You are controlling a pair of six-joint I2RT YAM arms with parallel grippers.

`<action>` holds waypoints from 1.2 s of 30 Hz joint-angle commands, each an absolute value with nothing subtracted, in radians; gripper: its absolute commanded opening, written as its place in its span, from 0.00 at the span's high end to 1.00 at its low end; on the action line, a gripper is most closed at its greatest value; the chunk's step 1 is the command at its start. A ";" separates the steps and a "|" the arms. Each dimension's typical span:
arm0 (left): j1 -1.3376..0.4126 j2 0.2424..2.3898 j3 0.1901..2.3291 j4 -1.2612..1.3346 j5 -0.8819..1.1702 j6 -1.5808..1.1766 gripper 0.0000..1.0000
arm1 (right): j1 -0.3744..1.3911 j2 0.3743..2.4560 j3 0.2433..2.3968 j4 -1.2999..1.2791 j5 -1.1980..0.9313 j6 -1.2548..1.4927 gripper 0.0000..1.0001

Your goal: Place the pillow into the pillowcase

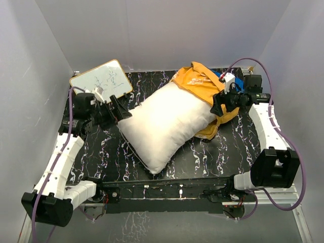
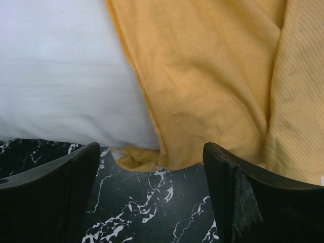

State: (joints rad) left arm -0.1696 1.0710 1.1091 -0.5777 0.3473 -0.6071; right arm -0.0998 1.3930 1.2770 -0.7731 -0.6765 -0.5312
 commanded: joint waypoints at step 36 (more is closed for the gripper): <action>-0.420 1.302 0.942 0.110 0.448 -1.012 1.00 | 0.115 1.613 1.506 -0.748 -0.733 -0.457 0.92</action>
State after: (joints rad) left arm -0.4049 1.3670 0.9745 -0.0078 0.4515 -1.0336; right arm 0.1352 1.5459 1.6169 -0.6556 -0.8696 -0.4053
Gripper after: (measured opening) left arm 0.098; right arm 0.080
